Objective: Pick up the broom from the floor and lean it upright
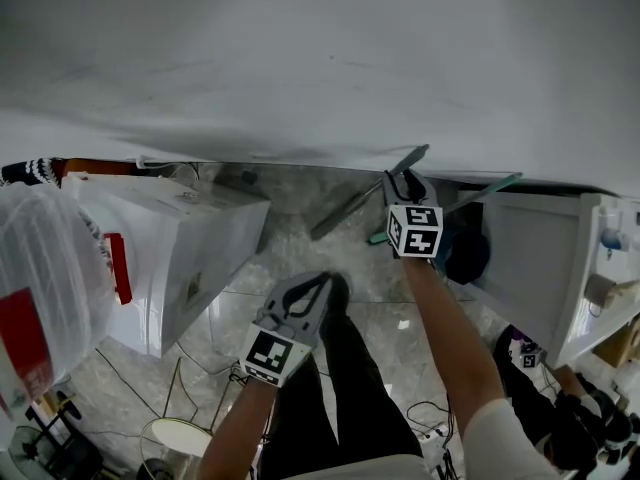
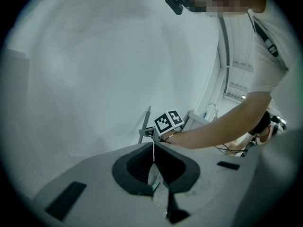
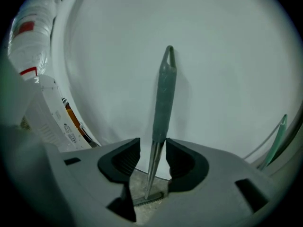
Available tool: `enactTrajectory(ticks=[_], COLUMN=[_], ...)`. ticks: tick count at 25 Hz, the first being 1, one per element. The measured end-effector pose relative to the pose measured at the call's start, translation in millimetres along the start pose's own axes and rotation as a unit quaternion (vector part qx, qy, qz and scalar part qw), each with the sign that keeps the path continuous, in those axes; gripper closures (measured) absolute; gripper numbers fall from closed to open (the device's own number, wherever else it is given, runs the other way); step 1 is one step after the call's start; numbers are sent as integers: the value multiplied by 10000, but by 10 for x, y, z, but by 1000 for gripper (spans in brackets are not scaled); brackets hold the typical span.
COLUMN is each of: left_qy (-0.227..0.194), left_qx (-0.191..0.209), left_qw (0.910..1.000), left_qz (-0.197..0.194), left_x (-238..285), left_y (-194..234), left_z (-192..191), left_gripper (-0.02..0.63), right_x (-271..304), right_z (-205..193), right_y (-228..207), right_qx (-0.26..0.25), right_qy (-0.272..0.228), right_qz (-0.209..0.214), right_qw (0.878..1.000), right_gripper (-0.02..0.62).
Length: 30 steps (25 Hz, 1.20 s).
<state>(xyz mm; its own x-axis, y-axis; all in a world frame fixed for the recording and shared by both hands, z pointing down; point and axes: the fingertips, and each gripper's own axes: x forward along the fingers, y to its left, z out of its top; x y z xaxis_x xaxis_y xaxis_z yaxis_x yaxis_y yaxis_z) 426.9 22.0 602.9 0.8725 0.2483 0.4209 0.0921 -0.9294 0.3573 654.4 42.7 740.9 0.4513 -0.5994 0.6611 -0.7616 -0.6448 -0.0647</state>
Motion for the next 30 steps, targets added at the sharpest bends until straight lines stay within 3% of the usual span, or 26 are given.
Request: enactTrajectory(ticks=[6, 16, 23, 30], left_qy=[-9, 54, 210, 365], left_qx=[48, 210, 375, 174], left_qw=[9999, 9997, 9990, 9991], left_qz=[93, 85, 143, 84], left_x=[-105, -146, -427, -863], left_y=[5, -157, -458, -947], left_z=[-34, 155, 597, 988], left_gripper=[595, 595, 595, 596], right_x=[-78, -572, -1363, -2224], right_z=[114, 309, 524, 959], right_y=[-11, -7, 88, 297], right_qx=[-140, -318, -221, -279], right_qy=[-14, -107, -170, -379], right_qz=[31, 231, 339, 487], right_qw=[9999, 9992, 9990, 9977], right_gripper=[399, 397, 480, 541])
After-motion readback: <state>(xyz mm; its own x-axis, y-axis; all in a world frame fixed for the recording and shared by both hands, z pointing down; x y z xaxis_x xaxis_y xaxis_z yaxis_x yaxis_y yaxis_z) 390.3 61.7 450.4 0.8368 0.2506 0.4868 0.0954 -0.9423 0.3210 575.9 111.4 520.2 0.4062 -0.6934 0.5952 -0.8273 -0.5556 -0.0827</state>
